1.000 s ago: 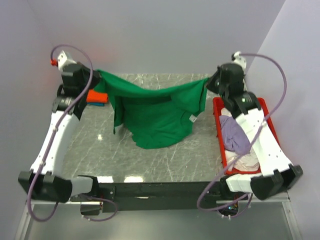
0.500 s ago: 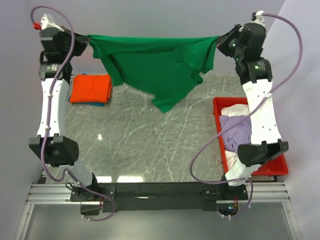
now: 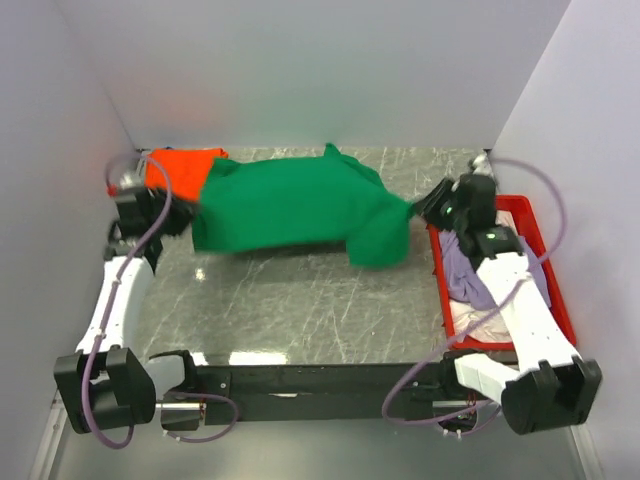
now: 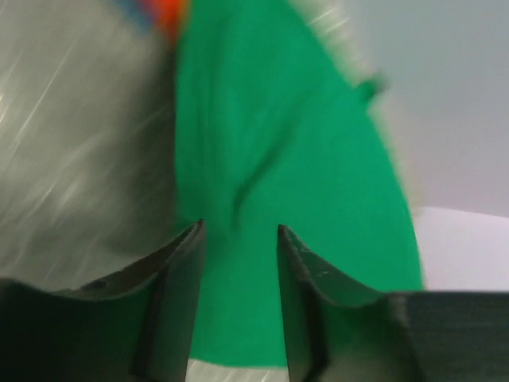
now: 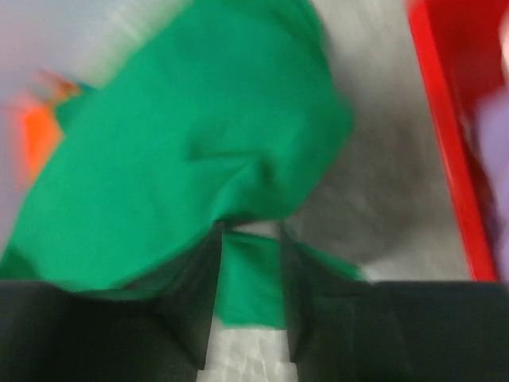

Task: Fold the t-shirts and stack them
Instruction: Flatten the tshirt out

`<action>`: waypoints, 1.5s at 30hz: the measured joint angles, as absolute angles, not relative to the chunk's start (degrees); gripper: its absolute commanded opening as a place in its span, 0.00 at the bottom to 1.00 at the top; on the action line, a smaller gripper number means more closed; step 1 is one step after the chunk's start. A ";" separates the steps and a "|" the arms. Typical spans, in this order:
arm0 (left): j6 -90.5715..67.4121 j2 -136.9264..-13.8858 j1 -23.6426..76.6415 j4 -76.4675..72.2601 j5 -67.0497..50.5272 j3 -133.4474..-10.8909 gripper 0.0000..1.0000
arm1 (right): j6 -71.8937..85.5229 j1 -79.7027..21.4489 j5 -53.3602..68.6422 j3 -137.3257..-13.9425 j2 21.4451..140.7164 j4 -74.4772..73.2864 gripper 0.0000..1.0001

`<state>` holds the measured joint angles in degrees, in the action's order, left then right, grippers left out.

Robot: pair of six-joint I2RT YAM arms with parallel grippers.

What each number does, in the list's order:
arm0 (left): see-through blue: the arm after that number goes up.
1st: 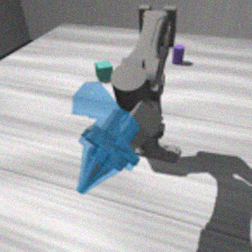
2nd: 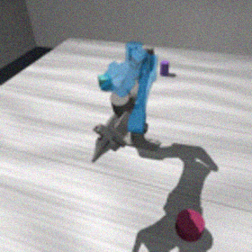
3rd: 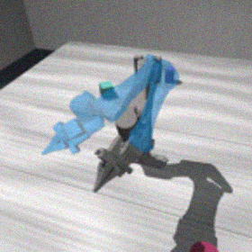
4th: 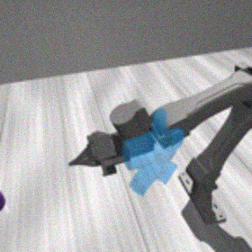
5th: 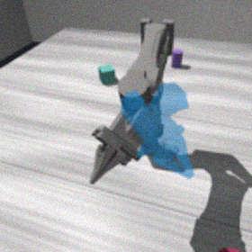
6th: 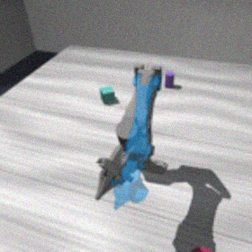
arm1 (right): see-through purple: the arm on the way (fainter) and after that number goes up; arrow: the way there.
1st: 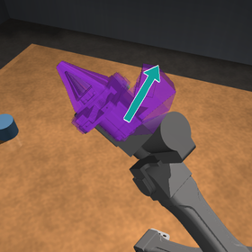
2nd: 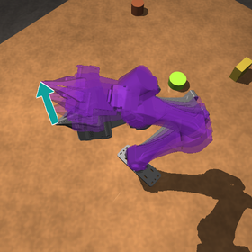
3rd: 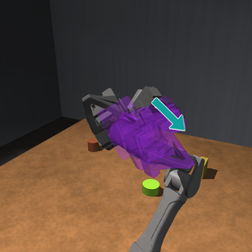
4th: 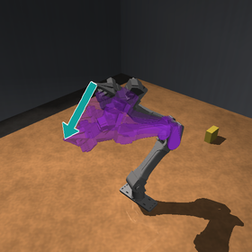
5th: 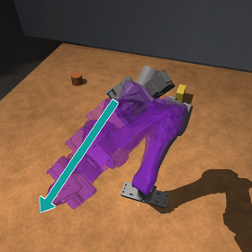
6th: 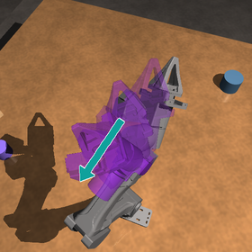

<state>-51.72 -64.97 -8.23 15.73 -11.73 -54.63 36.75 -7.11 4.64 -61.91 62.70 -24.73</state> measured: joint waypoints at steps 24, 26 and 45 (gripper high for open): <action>-61.93 -52.49 -7.57 18.11 0.84 -23.20 0.49 | 40.93 -13.50 6.63 -26.98 51.66 -17.69 0.62; -62.48 -51.00 -6.46 18.59 1.93 -21.04 0.47 | 41.01 -13.54 6.13 -27.00 51.37 -17.93 0.61; -72.23 -57.87 13.06 18.72 16.01 -21.52 0.43 | 40.56 -13.63 4.29 -28.62 54.39 -18.96 0.60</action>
<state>-72.23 -57.87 13.06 18.72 16.01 -21.52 40.56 -13.63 4.29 -28.62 54.39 -18.96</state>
